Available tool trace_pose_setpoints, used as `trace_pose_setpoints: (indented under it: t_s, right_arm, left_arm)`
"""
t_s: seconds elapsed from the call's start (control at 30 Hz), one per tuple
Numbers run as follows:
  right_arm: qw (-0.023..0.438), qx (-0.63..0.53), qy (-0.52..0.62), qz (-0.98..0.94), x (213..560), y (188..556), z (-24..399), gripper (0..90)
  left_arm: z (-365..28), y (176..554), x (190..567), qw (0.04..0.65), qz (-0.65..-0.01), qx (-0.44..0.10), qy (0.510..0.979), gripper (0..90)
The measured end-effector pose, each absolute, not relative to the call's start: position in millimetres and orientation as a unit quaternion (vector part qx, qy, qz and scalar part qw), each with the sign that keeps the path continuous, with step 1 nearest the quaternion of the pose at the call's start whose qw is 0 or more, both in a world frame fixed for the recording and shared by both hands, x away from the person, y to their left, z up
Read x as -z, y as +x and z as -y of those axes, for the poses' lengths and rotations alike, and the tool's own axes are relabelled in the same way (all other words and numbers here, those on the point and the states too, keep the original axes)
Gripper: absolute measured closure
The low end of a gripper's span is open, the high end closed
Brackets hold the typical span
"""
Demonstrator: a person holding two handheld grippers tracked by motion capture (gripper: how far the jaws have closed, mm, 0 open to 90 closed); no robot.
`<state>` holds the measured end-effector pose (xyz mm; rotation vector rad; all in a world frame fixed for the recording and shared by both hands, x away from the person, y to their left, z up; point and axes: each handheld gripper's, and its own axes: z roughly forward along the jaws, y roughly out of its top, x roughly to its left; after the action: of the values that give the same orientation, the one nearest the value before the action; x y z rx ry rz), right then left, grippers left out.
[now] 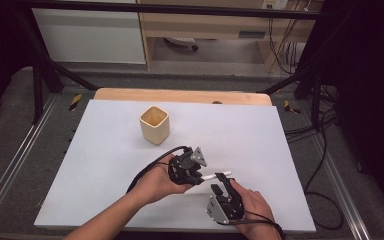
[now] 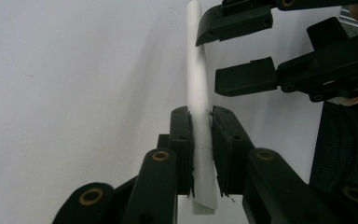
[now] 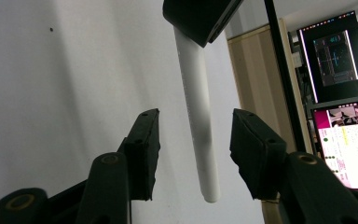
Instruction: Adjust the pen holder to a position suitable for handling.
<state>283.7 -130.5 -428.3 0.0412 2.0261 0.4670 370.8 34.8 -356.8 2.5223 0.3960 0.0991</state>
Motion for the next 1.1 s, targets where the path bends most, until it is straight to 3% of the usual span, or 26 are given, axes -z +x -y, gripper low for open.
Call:
trace_pose_setpoints:
  t_s: [0.7, 1.1]
  right_arm:
    - [0.525, -0.170, -0.025, -0.834, 429.2, 280.1, 126.1, 68.2]
    - [0.525, -0.162, -0.036, -0.835, 429.8, 279.6, 125.4, 70.4]
  left_arm:
    - [-29.5, 367.0, 356.1, 0.290, -0.134, -0.027, 0.947, 79.0]
    - [-27.4, 366.6, 356.9, 0.291, -0.130, -0.021, 0.947, 79.0]
